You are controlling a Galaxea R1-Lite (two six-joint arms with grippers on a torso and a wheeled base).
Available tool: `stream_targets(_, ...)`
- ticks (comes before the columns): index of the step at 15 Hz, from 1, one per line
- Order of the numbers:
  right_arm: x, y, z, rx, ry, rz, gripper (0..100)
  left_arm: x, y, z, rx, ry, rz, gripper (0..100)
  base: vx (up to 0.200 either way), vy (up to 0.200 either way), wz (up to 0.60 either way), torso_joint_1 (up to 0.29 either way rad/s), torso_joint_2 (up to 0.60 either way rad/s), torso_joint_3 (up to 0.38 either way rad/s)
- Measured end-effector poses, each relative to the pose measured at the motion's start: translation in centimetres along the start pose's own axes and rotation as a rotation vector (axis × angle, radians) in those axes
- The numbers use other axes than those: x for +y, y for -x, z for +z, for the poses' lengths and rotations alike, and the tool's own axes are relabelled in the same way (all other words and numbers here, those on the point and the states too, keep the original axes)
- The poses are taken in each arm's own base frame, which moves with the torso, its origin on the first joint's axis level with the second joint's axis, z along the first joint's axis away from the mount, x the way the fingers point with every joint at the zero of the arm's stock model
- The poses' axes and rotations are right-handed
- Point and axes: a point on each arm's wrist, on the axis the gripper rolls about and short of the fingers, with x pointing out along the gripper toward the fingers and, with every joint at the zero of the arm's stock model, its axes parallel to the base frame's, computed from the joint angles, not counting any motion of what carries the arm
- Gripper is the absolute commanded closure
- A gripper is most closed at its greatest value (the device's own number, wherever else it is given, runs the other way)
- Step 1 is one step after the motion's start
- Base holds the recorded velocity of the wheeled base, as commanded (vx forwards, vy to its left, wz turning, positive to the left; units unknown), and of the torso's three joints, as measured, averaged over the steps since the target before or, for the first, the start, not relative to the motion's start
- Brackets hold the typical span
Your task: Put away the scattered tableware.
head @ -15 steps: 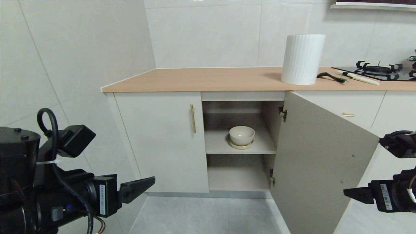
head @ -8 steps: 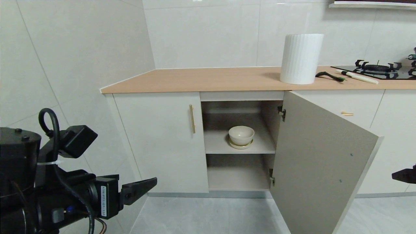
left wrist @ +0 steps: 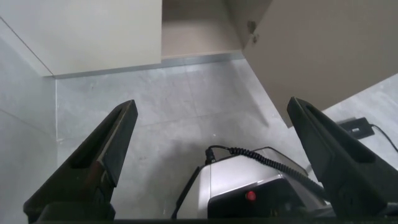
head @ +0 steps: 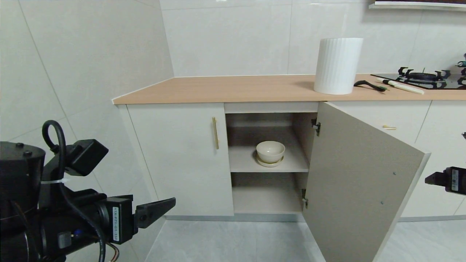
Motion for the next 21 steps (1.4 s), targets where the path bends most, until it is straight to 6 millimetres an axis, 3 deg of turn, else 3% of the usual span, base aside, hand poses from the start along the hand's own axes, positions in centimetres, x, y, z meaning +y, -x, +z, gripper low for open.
stream_targets(4,0.7,-1.9,-0.3,0.044,-0.032,0.057,0,0.0,0.0,0.0,-0.001,0.001,0.000,0,0.000,0.000,0.00,0.000,0.00,0.000)
stream_targets(8,2.1,-2.7,-0.8,0.082,-0.041,0.088,0,0.0,0.0,0.1,-0.003,0.002,0.000,0,0.000,0.000,0.00,0.000,0.00,0.000)
stream_targets(17,5.9,-1.9,-2.5,0.083,0.004,0.207,0,-0.1,0.0,0.6,-0.046,0.031,-0.035,0,0.000,0.000,0.00,0.000,0.00,0.000)
stream_targets(21,9.7,-0.5,-3.2,0.081,0.067,0.357,0,-0.2,0.3,0.7,-0.060,0.044,-0.041,0,0.000,0.000,0.00,0.000,0.00,0.000)
